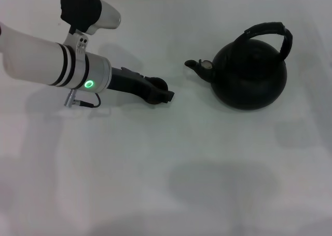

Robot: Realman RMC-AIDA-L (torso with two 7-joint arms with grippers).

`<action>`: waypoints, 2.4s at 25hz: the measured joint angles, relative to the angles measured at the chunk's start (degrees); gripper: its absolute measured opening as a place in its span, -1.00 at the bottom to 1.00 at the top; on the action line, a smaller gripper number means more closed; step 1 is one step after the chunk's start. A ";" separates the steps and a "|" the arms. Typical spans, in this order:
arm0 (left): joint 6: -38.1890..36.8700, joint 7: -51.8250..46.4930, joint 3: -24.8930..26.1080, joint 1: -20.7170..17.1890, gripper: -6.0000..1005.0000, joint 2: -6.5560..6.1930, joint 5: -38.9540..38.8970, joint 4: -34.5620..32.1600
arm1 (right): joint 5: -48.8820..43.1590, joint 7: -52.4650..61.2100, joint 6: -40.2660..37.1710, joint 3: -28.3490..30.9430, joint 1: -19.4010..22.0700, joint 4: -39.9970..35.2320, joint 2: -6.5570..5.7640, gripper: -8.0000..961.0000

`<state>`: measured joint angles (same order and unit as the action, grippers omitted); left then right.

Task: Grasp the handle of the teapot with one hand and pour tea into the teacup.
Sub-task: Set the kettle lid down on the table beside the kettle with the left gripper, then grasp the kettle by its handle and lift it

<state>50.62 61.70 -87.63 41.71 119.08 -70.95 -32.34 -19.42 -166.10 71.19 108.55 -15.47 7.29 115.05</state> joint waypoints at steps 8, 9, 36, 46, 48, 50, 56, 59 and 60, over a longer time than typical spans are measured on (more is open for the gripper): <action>0.03 0.24 -0.10 -2.16 0.56 0.03 0.29 -3.30 | 0.00 0.00 -0.10 0.00 0.00 0.00 0.00 0.75; 0.17 0.29 -0.09 -2.97 0.56 0.04 0.31 -4.81 | 0.01 0.00 -0.13 0.03 0.00 0.00 0.00 0.75; 2.54 48.41 4.87 -37.62 0.56 -0.17 -41.20 -24.26 | -9.62 13.33 -0.34 -5.84 14.19 17.40 -3.73 0.75; 20.19 78.74 7.68 -39.14 0.55 -0.16 -69.32 -2.78 | -29.39 26.50 -22.51 -12.27 29.24 54.16 0.36 0.74; 23.84 83.17 7.72 -39.12 0.55 -0.15 -73.62 1.66 | -30.72 28.88 -24.24 -14.61 29.54 57.03 0.13 0.74; 26.49 85.84 7.72 -39.11 0.55 -0.11 -76.56 5.36 | -32.74 31.01 -25.33 -15.98 29.71 59.17 0.26 0.74; 29.41 87.60 7.86 -39.43 0.55 -0.21 -80.41 10.15 | -34.52 33.61 -30.44 -22.52 27.80 62.33 0.02 0.75; 29.61 87.67 8.05 -39.97 0.55 -0.20 -80.49 10.28 | -35.08 33.67 -31.36 -24.15 25.72 61.46 0.26 0.75; 29.63 87.68 8.08 -40.06 0.55 -0.20 -80.51 10.35 | -35.08 33.69 -31.48 -24.47 24.89 60.85 0.29 0.74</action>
<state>80.25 149.38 -79.55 1.65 118.88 -151.45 -21.99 -54.50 -132.41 39.71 84.07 9.43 68.14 115.34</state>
